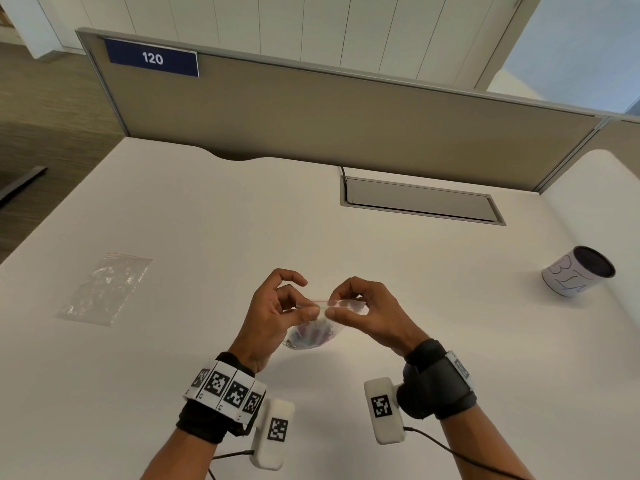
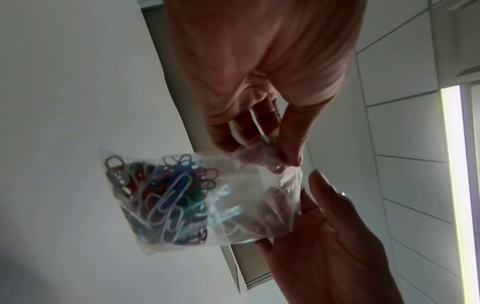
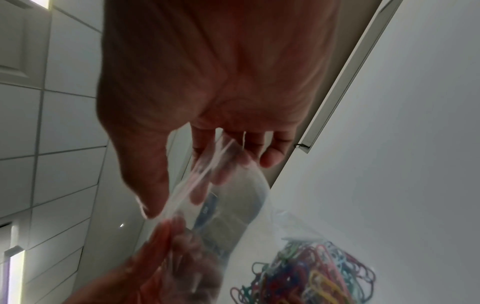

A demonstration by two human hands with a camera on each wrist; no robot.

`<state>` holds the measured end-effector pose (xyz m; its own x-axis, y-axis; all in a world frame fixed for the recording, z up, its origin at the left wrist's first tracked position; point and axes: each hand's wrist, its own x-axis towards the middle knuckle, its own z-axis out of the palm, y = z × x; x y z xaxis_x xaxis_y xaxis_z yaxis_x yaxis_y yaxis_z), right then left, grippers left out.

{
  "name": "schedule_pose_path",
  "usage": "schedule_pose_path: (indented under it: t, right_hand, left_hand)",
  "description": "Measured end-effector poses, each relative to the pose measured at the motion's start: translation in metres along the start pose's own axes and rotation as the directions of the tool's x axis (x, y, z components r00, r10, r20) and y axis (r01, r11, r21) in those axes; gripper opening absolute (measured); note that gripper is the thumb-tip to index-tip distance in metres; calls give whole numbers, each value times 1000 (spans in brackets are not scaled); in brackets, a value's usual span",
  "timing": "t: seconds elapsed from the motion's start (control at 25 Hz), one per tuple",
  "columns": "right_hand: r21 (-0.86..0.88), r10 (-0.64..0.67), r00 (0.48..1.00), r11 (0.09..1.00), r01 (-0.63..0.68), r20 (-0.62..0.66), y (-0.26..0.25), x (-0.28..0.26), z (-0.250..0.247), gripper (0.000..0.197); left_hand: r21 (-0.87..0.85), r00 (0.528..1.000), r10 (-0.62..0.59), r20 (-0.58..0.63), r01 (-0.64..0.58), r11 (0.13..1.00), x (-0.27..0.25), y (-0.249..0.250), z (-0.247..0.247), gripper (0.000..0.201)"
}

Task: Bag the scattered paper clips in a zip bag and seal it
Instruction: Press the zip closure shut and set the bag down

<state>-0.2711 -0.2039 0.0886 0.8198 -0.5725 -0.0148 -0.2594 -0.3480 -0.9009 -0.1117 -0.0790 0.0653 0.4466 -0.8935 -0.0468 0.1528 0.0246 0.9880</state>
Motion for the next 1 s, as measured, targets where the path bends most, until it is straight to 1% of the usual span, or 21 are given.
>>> schedule_pose_path:
  t: [0.08, 0.12, 0.2, 0.32, 0.4, 0.48, 0.6, 0.76, 0.84, 0.92, 1.0]
  right_hand:
    - [-37, -18, 1000, 999, 19, 15, 0, 2, 4, 9]
    - [-29, -17, 1000, 999, 17, 6, 0, 3, 6, 8]
    - [33, 4, 1000, 999, -4, -14, 0, 3, 9, 8]
    - [110, 26, 999, 994, -22, -36, 1, 2, 13, 14]
    - [152, 24, 998, 988, -14, -64, 1, 2, 15, 13]
    - [165, 25, 996, 986, -10, -88, 1, 2, 15, 12]
    - [133, 30, 996, 991, -18, -87, 1, 3, 13, 10]
    - [90, 42, 997, 995, -36, -66, -1, 2, 11, 12]
    - [-3, 37, 998, 999, -37, -55, -2, 3, 9, 12]
    - [-89, 20, 999, 996, -23, -33, -3, 3, 7, 11]
    - [-117, 7, 999, 993, -12, -37, -4, 4, 7, 11]
  left_hand:
    - [20, 1000, -3, 9, 3, 1000, -1, 2, 1, 37]
    - [22, 1000, -5, 5, 5, 1000, -1, 4, 1, 36]
    - [29, 1000, -4, -12, 5, 1000, -2, 6, 0, 36]
    - [61, 1000, 5, -9, -4, 998, -3, 10, -3, 37]
    - [55, 1000, -10, -5, 10, 998, -4, 11, -5, 39]
    - [23, 999, -25, -38, 26, 999, -6, 12, -5, 38]
    - [-2, 997, -5, -80, 4, 1000, -8, 13, -6, 34]
    - [18, 994, 23, -110, -21, 1000, -9, 14, -4, 34]
    - [51, 995, 25, -97, -20, 998, -9, 13, -3, 35]
    - [120, 998, 24, -63, -17, 993, -10, 13, -3, 37]
    - [165, 999, 22, -48, -14, 986, -11, 13, -1, 39]
